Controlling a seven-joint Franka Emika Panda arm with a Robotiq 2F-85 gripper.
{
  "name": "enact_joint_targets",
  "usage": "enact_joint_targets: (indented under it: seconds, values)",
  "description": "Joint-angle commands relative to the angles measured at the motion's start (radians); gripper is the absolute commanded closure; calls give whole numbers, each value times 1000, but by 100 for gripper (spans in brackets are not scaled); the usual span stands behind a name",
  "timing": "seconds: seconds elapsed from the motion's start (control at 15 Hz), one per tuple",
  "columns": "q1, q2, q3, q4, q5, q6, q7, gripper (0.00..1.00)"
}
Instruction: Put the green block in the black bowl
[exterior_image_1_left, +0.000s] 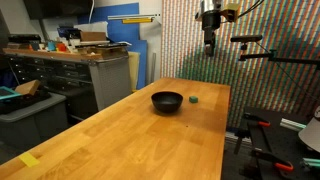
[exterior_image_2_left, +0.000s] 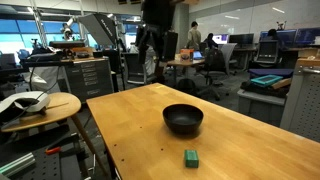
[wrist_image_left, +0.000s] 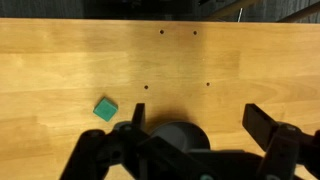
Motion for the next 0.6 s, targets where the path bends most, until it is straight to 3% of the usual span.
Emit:
enact_joint_targets:
  seconds: [0.0,0.4,0.53]
  values:
    - [-30,2,28,4,6,-2,-5,0]
    - [-29,1,28,8,6,-2,-5,0]
    - [-33,11,30,-13,26,51,33,0]
